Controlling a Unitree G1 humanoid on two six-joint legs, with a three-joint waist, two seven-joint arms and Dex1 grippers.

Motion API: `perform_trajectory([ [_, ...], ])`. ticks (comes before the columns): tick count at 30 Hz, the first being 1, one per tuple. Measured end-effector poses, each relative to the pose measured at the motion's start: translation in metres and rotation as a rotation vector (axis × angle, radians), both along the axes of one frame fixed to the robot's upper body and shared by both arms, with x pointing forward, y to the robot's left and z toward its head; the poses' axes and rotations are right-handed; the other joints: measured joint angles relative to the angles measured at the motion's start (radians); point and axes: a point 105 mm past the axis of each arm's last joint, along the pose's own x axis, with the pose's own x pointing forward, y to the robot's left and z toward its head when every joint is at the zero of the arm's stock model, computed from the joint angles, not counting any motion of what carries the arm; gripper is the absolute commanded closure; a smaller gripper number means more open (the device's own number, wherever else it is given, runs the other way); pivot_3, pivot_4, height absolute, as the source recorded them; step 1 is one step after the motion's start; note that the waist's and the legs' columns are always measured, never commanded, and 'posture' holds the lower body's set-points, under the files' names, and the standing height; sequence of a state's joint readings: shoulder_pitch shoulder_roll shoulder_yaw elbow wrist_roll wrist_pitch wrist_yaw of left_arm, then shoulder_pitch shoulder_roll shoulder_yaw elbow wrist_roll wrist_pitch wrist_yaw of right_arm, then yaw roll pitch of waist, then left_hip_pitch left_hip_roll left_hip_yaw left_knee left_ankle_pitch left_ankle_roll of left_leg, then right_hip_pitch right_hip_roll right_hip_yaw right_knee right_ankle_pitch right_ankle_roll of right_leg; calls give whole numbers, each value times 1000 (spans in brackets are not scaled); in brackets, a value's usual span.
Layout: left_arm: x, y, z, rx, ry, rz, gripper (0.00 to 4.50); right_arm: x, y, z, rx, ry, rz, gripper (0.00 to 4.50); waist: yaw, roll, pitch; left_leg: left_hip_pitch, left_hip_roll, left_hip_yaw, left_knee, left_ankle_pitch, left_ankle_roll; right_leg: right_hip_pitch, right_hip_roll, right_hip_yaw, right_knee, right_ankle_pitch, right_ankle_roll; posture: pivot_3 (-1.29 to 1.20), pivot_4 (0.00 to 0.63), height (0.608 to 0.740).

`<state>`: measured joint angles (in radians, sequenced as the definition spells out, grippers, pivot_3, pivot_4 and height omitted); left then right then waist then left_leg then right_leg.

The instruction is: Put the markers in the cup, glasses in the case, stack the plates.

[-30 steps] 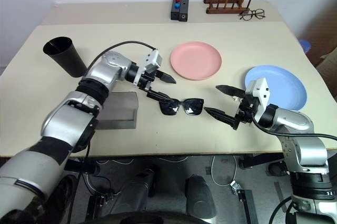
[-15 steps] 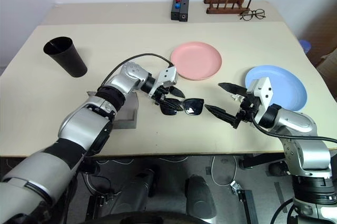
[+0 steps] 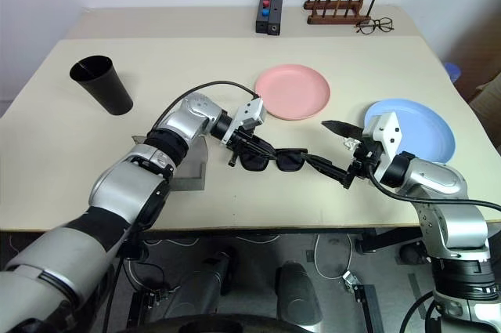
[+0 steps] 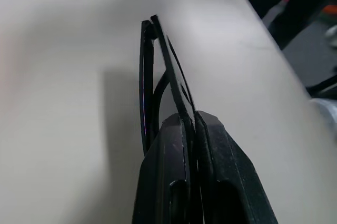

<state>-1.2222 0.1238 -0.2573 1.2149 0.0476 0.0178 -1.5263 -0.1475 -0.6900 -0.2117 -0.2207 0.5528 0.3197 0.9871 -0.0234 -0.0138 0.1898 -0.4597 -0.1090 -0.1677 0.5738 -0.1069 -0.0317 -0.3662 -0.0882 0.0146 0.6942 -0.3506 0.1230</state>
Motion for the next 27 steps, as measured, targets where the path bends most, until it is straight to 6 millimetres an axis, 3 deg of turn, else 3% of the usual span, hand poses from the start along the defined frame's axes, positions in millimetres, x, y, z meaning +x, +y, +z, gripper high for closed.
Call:
perform_trajectory([
  [7,16,56,45,6,54,134,4467,4,8,3,0,-8,28,0,-20,0,1,-3,-1,0,0,0,0,-3,0,0,2,0,0,0,150,740],
  [13,7,97,75,16,52,178,4467,8,13,3,1,-7,53,0,-21,0,1,-3,0,0,0,0,1,-4,0,2,2,0,0,0,150,740],
  [22,-31,155,79,31,178,228,4467,10,19,2,-1,-6,85,0,-18,1,2,-3,0,1,-1,-1,1,-5,-1,4,2,0,0,0,150,740],
  [27,-44,173,72,43,200,238,4467,10,19,1,-6,-1,94,0,-16,1,1,-2,0,1,-1,-1,1,-6,-1,5,2,0,0,0,150,740],
])
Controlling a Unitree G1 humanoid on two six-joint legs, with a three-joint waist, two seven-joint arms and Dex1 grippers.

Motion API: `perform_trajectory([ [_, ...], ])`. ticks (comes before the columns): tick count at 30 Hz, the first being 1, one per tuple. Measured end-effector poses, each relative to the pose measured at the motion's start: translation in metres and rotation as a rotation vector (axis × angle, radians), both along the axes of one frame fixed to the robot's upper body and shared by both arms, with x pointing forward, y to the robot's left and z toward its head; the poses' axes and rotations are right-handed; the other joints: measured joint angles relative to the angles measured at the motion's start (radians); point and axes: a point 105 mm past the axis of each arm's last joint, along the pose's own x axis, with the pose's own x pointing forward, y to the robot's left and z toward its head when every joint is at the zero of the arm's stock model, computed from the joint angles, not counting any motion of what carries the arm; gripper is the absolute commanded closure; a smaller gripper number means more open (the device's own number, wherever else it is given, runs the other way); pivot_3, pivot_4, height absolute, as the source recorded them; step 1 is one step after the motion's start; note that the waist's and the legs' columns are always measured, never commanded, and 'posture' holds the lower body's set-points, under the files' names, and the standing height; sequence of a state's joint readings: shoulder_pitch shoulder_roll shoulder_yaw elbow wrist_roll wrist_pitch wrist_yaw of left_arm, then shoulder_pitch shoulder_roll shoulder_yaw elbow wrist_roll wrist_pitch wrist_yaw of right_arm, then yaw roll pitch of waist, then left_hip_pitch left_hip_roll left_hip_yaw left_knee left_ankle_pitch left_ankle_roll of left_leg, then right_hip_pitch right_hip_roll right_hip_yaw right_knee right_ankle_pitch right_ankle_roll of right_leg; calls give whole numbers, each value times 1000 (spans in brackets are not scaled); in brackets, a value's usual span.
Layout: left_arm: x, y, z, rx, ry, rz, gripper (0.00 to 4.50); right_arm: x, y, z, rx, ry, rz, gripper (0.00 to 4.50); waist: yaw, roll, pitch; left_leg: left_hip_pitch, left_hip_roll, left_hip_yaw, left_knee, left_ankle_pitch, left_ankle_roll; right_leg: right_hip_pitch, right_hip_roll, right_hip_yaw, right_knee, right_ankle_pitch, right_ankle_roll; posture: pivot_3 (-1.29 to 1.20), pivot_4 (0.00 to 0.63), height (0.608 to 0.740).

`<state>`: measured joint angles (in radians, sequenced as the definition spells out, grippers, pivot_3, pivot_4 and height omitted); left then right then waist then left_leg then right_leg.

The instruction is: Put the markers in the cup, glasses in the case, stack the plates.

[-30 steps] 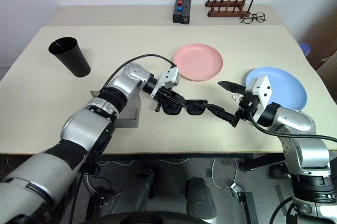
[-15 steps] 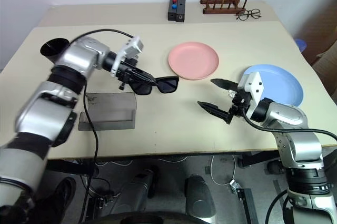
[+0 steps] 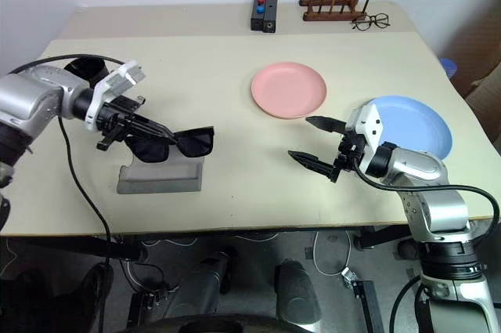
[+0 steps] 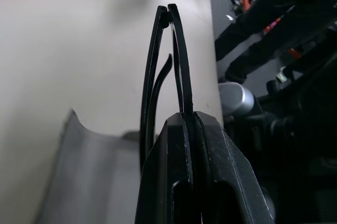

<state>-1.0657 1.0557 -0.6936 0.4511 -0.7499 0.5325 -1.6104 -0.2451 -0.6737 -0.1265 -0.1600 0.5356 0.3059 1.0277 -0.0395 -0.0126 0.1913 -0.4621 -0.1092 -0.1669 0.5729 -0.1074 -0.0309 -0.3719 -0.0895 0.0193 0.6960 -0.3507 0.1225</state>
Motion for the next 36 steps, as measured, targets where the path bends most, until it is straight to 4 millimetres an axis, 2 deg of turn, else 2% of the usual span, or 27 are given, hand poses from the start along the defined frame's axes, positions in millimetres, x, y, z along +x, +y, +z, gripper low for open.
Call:
perform_trajectory([
  [7,5,24,-16,40,-92,23,4467,0,1,-1,0,4,7,0,0,0,0,0,0,1,0,0,0,-1,-2,0,0,0,0,0,150,740],
  [11,3,37,-31,43,-63,69,4467,0,1,-1,0,5,10,0,-2,0,0,0,0,1,-1,0,0,-1,-2,1,0,0,0,0,150,740],
  [14,-2,38,-44,22,-16,74,4467,0,1,-1,-4,3,16,0,-1,0,0,0,0,1,-1,0,0,-1,-2,1,0,0,0,0,150,740],
  [20,-11,35,-55,21,6,38,4467,-1,1,-1,-5,0,19,0,-1,0,0,0,0,1,-1,0,0,-1,-3,2,0,0,-1,0,150,740],
  [25,-20,34,-73,33,41,7,4467,-1,1,-1,-5,0,20,0,-1,0,0,0,0,1,-3,0,0,-2,-3,2,0,0,-1,0,150,740],
  [33,-19,30,-80,13,60,12,4467,-1,1,-1,-5,0,20,0,1,0,0,0,-1,1,-2,0,0,-2,-4,2,0,-2,-3,0,150,740],
  [34,-19,30,-80,12,73,20,3791,-1,1,-1,-5,0,20,0,1,0,0,0,-1,1,-2,0,0,-2,-4,2,0,-2,-3,0,150,740],
  [36,-19,31,-81,14,90,29,2992,-1,1,-1,-5,0,20,0,0,0,0,0,-1,1,-2,0,0,-2,-4,2,0,-1,-3,0,150,740],
])
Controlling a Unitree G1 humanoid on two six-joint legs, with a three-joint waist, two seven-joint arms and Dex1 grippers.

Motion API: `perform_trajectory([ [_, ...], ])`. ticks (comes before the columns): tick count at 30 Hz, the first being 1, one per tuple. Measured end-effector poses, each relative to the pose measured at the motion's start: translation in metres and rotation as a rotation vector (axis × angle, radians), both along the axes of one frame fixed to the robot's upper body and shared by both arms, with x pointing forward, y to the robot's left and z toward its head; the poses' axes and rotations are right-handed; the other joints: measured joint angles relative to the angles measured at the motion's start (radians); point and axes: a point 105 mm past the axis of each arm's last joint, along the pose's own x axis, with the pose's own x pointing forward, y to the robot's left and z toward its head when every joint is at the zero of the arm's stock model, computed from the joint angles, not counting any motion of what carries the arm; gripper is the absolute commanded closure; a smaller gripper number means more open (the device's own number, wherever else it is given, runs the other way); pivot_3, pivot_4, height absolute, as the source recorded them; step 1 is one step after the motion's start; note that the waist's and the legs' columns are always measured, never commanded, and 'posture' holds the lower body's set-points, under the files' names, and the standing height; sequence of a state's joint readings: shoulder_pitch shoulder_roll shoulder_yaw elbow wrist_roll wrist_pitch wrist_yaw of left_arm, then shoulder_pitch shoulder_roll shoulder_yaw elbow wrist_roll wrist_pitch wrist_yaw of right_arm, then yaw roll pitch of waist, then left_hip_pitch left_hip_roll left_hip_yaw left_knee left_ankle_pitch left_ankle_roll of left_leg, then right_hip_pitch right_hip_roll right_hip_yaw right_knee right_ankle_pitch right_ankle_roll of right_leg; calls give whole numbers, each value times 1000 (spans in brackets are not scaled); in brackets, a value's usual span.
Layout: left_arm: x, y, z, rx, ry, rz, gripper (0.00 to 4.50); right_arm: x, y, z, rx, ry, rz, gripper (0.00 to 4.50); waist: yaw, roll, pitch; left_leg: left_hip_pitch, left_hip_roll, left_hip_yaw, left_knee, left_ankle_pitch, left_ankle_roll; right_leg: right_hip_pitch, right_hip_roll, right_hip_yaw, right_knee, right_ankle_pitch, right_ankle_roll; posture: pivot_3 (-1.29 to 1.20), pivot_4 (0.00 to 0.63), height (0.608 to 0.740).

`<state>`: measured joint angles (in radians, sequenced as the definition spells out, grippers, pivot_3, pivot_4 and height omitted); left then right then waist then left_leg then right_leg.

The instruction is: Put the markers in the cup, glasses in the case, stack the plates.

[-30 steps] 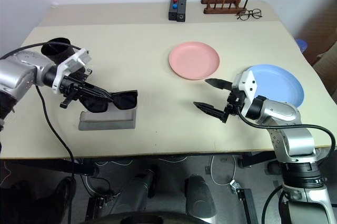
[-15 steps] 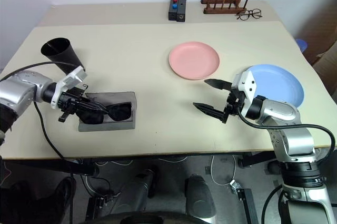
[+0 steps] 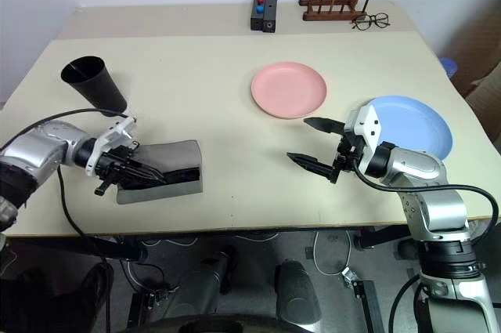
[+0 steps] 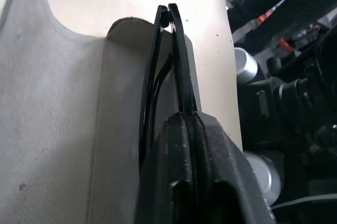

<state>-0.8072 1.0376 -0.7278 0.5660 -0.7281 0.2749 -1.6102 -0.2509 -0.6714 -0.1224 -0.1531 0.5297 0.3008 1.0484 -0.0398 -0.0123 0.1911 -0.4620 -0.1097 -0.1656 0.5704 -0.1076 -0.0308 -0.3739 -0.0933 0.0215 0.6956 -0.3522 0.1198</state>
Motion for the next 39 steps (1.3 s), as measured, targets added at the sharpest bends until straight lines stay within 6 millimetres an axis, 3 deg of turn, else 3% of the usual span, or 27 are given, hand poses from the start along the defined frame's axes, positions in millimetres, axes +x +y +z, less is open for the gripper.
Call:
perform_trajectory([
  [4,0,0,-1,3,6,-1,871,0,0,0,0,0,-1,0,0,0,0,0,0,0,0,0,0,0,0,0,0,0,0,0,150,740],
  [6,0,0,0,4,4,-2,16,0,0,0,-1,0,-1,0,0,0,0,0,0,0,0,0,0,0,0,0,0,0,0,0,150,740],
  [27,-8,2,7,30,25,-25,16,2,1,2,-6,-10,-1,0,0,0,0,0,0,0,0,0,0,0,0,0,0,0,0,0,150,740],
  [39,-2,1,7,37,-78,-62,16,4,3,3,-5,-13,6,0,1,0,0,0,0,0,-1,0,0,0,0,0,-1,0,0,0,150,740],
])
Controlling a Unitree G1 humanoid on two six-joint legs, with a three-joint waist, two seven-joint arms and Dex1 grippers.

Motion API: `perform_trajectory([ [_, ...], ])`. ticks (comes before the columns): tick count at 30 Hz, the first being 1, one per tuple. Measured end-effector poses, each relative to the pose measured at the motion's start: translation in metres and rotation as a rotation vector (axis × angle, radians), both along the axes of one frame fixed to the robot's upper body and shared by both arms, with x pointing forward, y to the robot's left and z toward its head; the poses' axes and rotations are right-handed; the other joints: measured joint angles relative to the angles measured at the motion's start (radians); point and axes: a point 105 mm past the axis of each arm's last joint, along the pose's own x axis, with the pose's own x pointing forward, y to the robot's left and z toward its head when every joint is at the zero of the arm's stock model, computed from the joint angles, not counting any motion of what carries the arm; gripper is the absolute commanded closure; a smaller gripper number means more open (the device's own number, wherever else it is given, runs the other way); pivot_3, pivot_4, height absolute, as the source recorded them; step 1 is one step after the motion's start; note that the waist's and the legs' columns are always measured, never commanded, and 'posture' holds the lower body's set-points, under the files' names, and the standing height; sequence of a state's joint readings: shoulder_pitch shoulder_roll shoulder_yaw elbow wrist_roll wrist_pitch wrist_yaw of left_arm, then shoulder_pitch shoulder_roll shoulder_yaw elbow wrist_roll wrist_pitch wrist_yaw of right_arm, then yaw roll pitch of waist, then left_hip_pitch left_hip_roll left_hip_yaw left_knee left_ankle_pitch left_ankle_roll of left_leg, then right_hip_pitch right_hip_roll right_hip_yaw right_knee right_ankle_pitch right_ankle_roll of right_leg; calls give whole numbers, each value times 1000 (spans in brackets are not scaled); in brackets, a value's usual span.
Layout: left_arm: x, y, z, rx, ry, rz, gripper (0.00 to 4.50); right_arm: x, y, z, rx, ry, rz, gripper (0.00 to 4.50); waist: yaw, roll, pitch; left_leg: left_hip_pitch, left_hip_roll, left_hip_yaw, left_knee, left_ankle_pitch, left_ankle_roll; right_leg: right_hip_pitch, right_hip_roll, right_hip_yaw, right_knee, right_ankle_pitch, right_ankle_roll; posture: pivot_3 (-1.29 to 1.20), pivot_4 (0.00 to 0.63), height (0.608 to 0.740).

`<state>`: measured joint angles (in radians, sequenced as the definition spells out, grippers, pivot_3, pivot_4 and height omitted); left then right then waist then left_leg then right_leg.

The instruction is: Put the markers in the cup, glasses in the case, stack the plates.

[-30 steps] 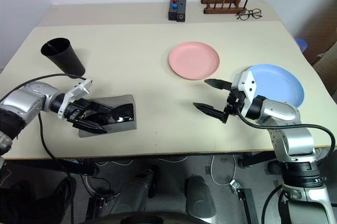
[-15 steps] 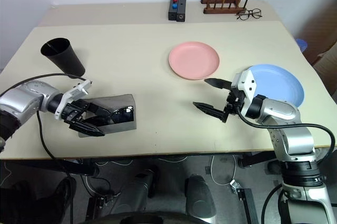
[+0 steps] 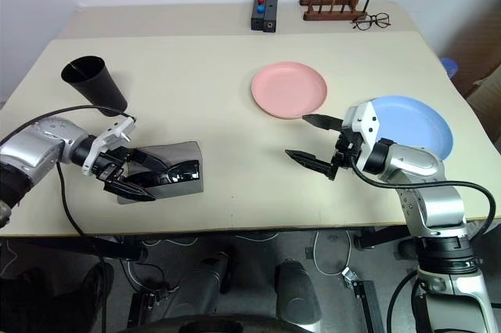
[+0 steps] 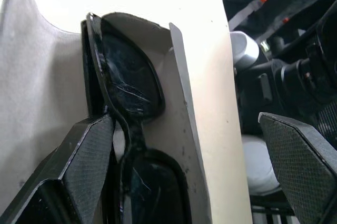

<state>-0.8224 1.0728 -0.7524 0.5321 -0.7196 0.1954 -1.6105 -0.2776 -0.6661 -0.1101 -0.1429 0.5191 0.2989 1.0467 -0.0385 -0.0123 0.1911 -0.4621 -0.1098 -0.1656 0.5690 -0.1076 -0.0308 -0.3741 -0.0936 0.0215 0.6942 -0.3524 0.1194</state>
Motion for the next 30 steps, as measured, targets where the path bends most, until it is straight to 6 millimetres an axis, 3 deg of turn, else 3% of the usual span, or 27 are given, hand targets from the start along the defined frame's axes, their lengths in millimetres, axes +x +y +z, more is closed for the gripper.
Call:
perform_trajectory([
  [8,11,4,20,-26,-68,42,16,0,1,-1,0,6,2,0,-1,0,0,0,0,0,-1,0,0,0,0,0,0,0,1,0,150,740],
  [15,7,3,44,-71,-52,70,16,2,1,-2,3,8,1,0,-3,0,0,1,0,0,-3,0,0,0,0,0,-1,1,2,0,150,740],
  [18,17,0,67,-169,-35,138,823,2,1,-2,4,7,1,0,1,0,0,1,0,0,-3,0,0,0,1,-1,-1,1,2,0,150,740],
  [21,38,0,103,-302,-133,207,2332,2,3,0,3,2,12,0,2,0,0,2,0,0,-4,0,0,0,3,-2,-3,1,3,0,150,740],
  [23,48,7,106,-283,-229,252,3350,1,4,0,1,4,22,0,-2,0,0,2,0,1,-6,0,0,1,1,-1,-4,2,3,0,150,740],
  [25,57,13,92,-216,-279,289,4442,0,5,-1,0,9,33,0,-6,0,0,2,0,2,-7,1,0,0,1,0,-4,2,3,0,150,740],
  [30,73,17,52,-86,-338,357,4478,-1,9,-3,-1,14,49,0,-5,0,0,1,0,2,-8,1,0,0,1,0,-4,2,4,0,150,740],
])
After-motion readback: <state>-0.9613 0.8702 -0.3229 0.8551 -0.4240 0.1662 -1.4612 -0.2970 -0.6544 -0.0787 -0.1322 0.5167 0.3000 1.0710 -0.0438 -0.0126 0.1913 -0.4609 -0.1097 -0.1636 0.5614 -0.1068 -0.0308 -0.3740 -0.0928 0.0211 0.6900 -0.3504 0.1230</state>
